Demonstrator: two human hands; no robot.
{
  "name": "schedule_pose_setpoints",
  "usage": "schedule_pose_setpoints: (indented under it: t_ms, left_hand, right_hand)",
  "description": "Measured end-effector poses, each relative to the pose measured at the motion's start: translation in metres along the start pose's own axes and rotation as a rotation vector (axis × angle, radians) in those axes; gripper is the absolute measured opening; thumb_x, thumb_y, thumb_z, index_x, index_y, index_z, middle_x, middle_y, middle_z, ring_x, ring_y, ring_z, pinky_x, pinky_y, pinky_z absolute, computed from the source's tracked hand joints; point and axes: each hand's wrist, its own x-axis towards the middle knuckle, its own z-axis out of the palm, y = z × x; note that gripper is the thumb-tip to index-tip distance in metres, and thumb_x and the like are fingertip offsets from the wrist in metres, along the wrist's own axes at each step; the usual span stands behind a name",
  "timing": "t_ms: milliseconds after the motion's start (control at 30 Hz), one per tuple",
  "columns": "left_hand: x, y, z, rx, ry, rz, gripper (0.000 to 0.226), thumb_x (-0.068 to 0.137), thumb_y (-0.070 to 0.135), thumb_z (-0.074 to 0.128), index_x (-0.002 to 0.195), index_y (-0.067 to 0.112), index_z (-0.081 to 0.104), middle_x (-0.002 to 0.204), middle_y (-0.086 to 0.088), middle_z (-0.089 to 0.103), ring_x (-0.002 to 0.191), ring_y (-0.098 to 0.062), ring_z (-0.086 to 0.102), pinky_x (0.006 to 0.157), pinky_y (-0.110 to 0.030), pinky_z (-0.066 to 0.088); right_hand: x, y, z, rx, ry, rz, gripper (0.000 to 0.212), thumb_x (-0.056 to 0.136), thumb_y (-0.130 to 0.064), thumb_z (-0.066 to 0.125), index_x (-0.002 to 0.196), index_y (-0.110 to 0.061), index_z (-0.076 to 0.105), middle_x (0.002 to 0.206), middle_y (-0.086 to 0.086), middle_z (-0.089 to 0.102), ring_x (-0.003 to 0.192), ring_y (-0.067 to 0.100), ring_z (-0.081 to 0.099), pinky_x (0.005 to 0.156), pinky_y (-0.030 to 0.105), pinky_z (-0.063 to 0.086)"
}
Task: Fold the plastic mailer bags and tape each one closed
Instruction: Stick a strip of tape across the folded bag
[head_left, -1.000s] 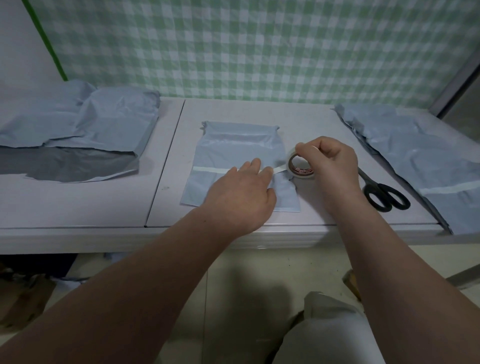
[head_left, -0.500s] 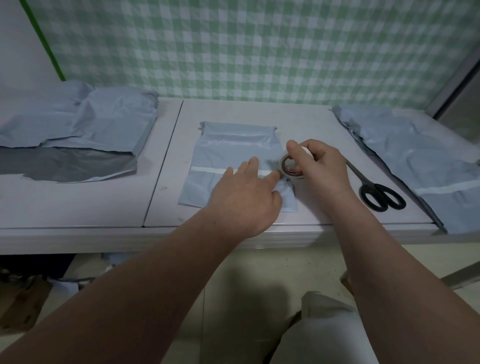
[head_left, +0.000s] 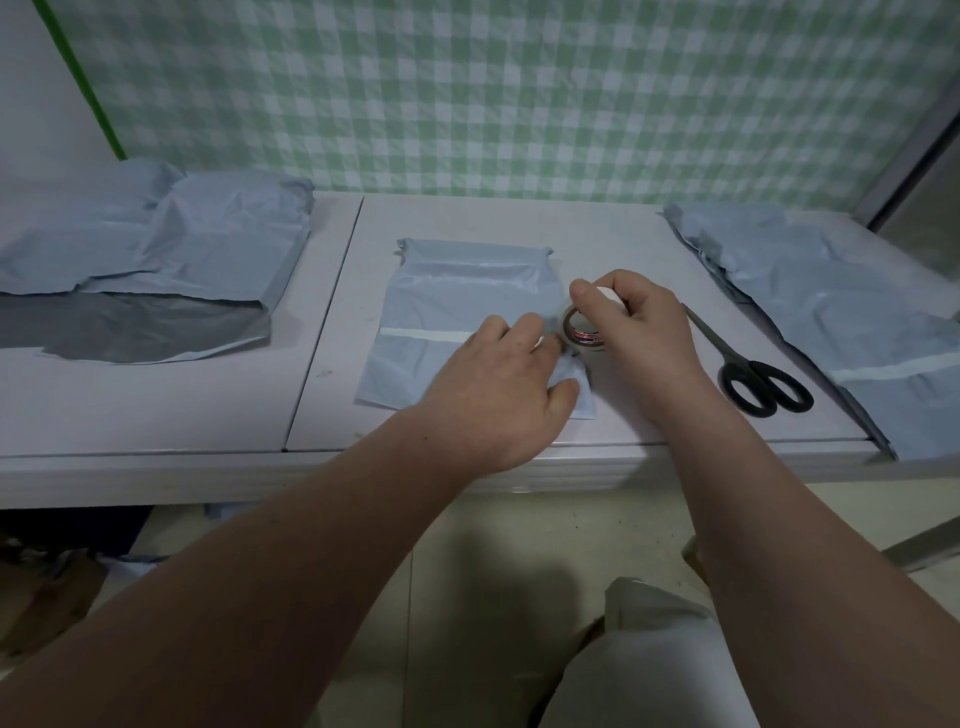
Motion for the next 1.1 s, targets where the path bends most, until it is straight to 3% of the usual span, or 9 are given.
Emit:
schedule_pose_setpoints:
  t_ms: [167, 300, 400, 500, 633, 833, 967, 1100]
  left_hand:
    - [0.0, 0.001, 0.0, 0.058, 0.002, 0.005, 0.056, 0.091, 0.045, 0.018, 0.129, 0.015, 0.046, 0.097, 0.004, 0.024, 0.087, -0.017, 0.027, 0.088, -0.029, 0.03]
    - [0.0, 0.002, -0.002, 0.05, -0.029, -0.008, 0.046, 0.097, 0.042, 0.027, 0.129, 0.014, 0.043, 0.099, 0.003, 0.025, 0.089, -0.017, 0.027, 0.088, -0.03, 0.031]
    - [0.0, 0.002, -0.003, 0.055, -0.031, -0.005, 0.045, 0.097, 0.042, 0.028, 0.128, 0.014, 0.043, 0.099, 0.002, 0.027, 0.089, -0.017, 0.027, 0.089, -0.031, 0.032]
    - [0.0, 0.002, -0.002, 0.061, -0.028, -0.013, 0.044, 0.097, 0.042, 0.028, 0.128, 0.013, 0.042, 0.098, 0.002, 0.027, 0.088, -0.017, 0.028, 0.088, -0.03, 0.031]
    - [0.004, 0.005, 0.001, 0.103, -0.018, -0.019, 0.048, 0.097, 0.044, 0.025, 0.132, 0.014, 0.041, 0.097, 0.001, 0.024, 0.086, -0.017, 0.024, 0.095, -0.033, 0.032]
    - [0.008, 0.008, 0.005, 0.147, -0.024, -0.048, 0.052, 0.096, 0.048, 0.021, 0.133, 0.019, 0.042, 0.114, -0.004, 0.038, 0.088, -0.017, 0.02, 0.098, -0.037, 0.032]
    - [0.011, 0.009, 0.008, 0.172, -0.011, -0.054, 0.055, 0.094, 0.05, 0.017, 0.131, 0.019, 0.044, 0.114, -0.005, 0.039, 0.088, -0.017, 0.019, 0.098, -0.039, 0.033]
    - [0.012, 0.011, 0.007, 0.169, -0.011, -0.069, 0.055, 0.095, 0.049, 0.017, 0.13, 0.018, 0.046, 0.112, -0.004, 0.039, 0.087, -0.017, 0.021, 0.096, -0.038, 0.034]
  right_hand:
    - [-0.001, 0.0, 0.0, -0.02, 0.076, -0.014, 0.03, 0.073, -0.049, 0.061, 0.06, -0.021, 0.06, 0.06, -0.014, 0.061, 0.094, 0.031, 0.057, 0.076, 0.034, 0.047]
    - [-0.005, -0.006, -0.002, -0.115, 0.215, 0.033, 0.025, 0.078, -0.033, 0.066, 0.061, -0.015, 0.061, 0.057, -0.012, 0.057, 0.097, 0.019, 0.045, 0.067, 0.006, 0.034]
    - [-0.008, -0.008, -0.003, -0.181, 0.284, 0.064, 0.023, 0.077, -0.028, 0.064, 0.058, -0.016, 0.058, 0.058, -0.012, 0.055, 0.094, 0.013, 0.035, 0.069, 0.013, 0.034]
    - [-0.008, -0.008, -0.003, -0.225, 0.302, 0.063, 0.027, 0.076, -0.026, 0.062, 0.053, -0.02, 0.05, 0.056, -0.011, 0.052, 0.091, 0.014, 0.033, 0.08, 0.031, 0.04]
    - [-0.007, -0.01, -0.002, -0.255, 0.279, 0.062, 0.025, 0.076, -0.028, 0.061, 0.055, -0.021, 0.049, 0.058, -0.01, 0.053, 0.091, 0.017, 0.035, 0.085, 0.04, 0.043]
    - [-0.006, -0.01, 0.001, -0.267, 0.214, 0.05, 0.012, 0.077, -0.031, 0.062, 0.069, -0.024, 0.056, 0.071, -0.011, 0.06, 0.094, 0.017, 0.038, 0.09, 0.042, 0.041]
    - [-0.005, -0.008, 0.002, -0.295, 0.194, 0.034, 0.008, 0.078, -0.032, 0.061, 0.079, -0.024, 0.059, 0.087, -0.005, 0.066, 0.098, 0.021, 0.043, 0.093, 0.045, 0.039]
    - [-0.005, -0.006, 0.005, -0.404, 0.19, 0.011, 0.012, 0.077, -0.035, 0.062, 0.08, -0.028, 0.053, 0.087, -0.007, 0.06, 0.092, 0.018, 0.039, 0.088, 0.039, 0.039]
